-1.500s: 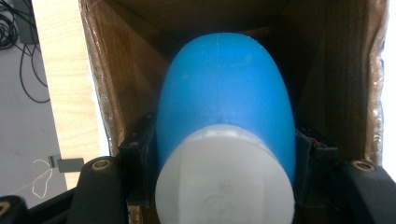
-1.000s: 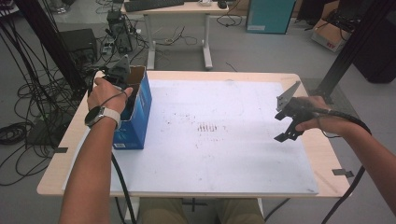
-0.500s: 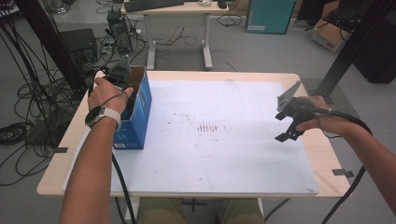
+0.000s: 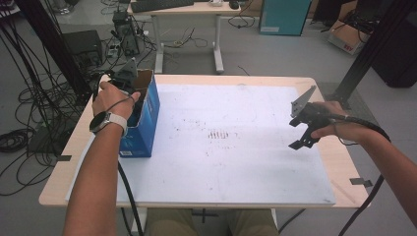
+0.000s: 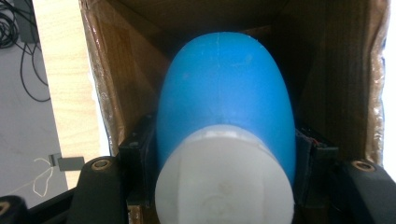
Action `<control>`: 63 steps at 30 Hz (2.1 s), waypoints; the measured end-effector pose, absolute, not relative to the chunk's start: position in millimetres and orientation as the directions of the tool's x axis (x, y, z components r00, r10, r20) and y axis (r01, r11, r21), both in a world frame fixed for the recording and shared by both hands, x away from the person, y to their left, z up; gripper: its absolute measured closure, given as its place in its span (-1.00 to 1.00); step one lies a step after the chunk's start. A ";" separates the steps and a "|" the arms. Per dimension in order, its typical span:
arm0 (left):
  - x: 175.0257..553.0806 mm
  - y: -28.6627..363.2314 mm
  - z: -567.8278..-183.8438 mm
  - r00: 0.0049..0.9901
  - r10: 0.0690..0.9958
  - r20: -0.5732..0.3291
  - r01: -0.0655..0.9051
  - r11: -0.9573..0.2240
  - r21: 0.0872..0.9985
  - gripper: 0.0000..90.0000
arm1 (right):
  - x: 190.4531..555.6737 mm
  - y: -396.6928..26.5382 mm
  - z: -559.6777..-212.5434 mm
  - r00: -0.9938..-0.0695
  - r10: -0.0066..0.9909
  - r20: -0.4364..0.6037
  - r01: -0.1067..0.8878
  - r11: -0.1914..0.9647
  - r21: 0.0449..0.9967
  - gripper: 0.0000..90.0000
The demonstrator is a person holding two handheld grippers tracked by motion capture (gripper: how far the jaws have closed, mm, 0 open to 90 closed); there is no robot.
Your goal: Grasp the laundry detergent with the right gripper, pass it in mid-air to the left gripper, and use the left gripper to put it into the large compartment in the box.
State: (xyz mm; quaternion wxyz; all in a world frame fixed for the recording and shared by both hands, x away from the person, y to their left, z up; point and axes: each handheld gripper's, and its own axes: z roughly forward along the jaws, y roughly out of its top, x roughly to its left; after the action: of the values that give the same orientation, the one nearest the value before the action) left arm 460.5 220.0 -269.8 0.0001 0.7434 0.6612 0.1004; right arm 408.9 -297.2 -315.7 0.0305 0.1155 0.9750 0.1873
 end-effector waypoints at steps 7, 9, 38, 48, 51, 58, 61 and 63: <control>460.5 219.4 -270.1 0.106 0.982 0.154 0.982 -0.128 0.137 -0.16 | 408.2 -298.1 -314.5 -0.968 0.249 -0.017 0.225 0.901 0.371 -0.76; 460.6 219.6 -269.8 0.108 0.982 0.152 0.983 -0.129 0.133 -0.16 | 408.1 -298.1 -314.3 -0.968 0.249 -0.017 0.225 0.901 0.371 -0.76; 459.9 219.5 -270.3 0.104 0.982 0.157 0.982 -0.127 0.141 -0.16 | 408.1 -298.1 -314.3 -0.969 0.245 -0.017 0.221 0.902 0.371 -0.76; 460.0 218.8 -270.1 0.106 0.982 0.159 0.982 -0.129 0.140 -0.16 | 408.3 -297.7 -314.6 -0.971 0.240 -0.018 0.216 0.901 0.376 -0.76; 460.3 219.5 -269.1 0.113 0.982 0.151 0.983 -0.133 0.128 -0.16 | 407.9 -297.9 -314.8 -0.968 0.250 -0.015 0.227 0.899 0.374 -0.76; 460.2 219.1 -270.1 0.111 0.981 0.159 0.981 -0.134 0.142 -0.16 | 408.3 -298.2 -315.7 -0.970 0.244 -0.016 0.220 0.900 0.376 -0.76; 460.8 219.2 -270.4 0.114 0.981 0.159 0.980 -0.138 0.145 -0.16 | 408.1 -298.4 -316.1 -0.970 0.244 -0.014 0.221 0.900 0.376 -0.77; 461.2 219.1 -270.4 0.118 0.980 0.158 0.980 -0.141 0.144 -0.16 | 407.8 -298.5 -317.3 -0.968 0.249 -0.011 0.226 0.898 0.378 -0.77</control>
State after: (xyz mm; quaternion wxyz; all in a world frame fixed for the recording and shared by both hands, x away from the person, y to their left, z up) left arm 461.2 219.1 -270.4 0.0018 0.7475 0.6555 0.1074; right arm 407.8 -298.5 -317.3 0.0297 0.1220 0.9736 0.1904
